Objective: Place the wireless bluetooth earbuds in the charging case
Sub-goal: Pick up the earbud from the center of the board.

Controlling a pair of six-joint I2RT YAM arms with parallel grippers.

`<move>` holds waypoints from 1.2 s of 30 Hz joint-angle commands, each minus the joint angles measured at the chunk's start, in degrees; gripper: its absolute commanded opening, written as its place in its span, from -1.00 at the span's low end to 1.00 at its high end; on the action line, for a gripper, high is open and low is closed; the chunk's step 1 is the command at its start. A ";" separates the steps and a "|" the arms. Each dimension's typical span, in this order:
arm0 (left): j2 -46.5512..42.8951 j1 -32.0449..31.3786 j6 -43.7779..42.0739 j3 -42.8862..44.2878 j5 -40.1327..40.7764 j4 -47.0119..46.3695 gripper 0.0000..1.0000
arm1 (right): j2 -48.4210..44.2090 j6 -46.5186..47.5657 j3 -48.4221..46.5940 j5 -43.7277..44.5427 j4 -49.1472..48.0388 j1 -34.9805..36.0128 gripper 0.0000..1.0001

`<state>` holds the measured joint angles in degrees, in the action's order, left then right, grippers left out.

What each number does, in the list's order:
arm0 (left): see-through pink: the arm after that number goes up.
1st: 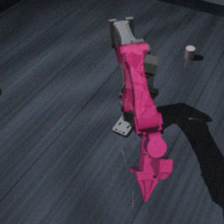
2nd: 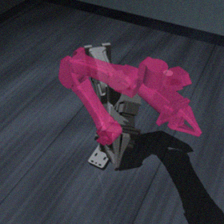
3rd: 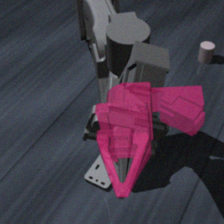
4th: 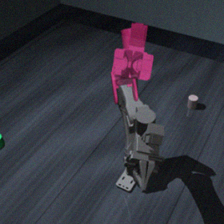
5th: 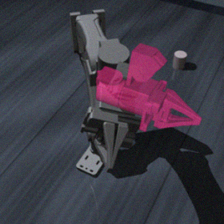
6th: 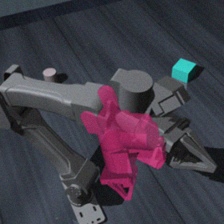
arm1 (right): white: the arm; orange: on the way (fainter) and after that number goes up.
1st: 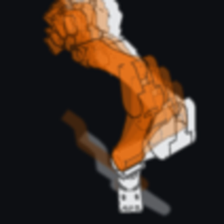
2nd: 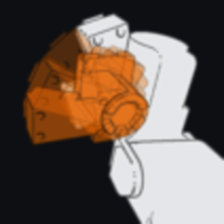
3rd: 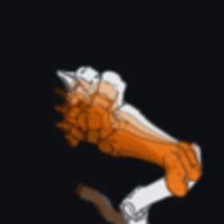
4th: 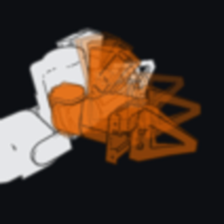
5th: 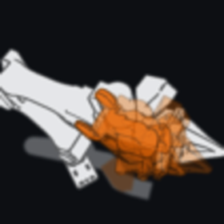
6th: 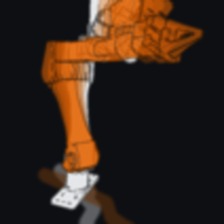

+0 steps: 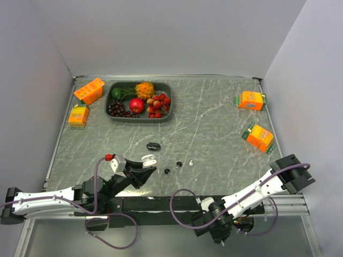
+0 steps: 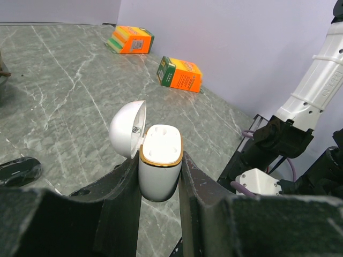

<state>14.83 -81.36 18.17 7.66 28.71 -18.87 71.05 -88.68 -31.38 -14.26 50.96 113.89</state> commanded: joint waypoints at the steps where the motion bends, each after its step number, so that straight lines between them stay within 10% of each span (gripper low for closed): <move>1: -0.85 -0.29 0.90 -0.37 -0.23 -1.61 -0.98 | -0.20 -0.61 -0.18 0.28 1.59 0.63 -0.41; 18: -2.17 -0.29 -0.59 -0.45 0.47 -2.40 -0.98 | -2.49 5.70 -18.44 15.90 19.43 -7.09 -0.84; 26: -3.49 -0.29 -3.23 0.77 2.31 -1.96 -0.98 | 0.76 23.89 -38.13 29.54 24.89 -27.71 -1.00; 36: -2.18 -0.29 -6.30 1.74 7.06 -4.32 -0.98 | -0.39 41.64 -43.32 29.73 7.50 -51.37 -1.00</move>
<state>12.12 -81.36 14.46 7.27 32.42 -19.05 71.37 -56.77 -70.28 13.54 64.95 68.69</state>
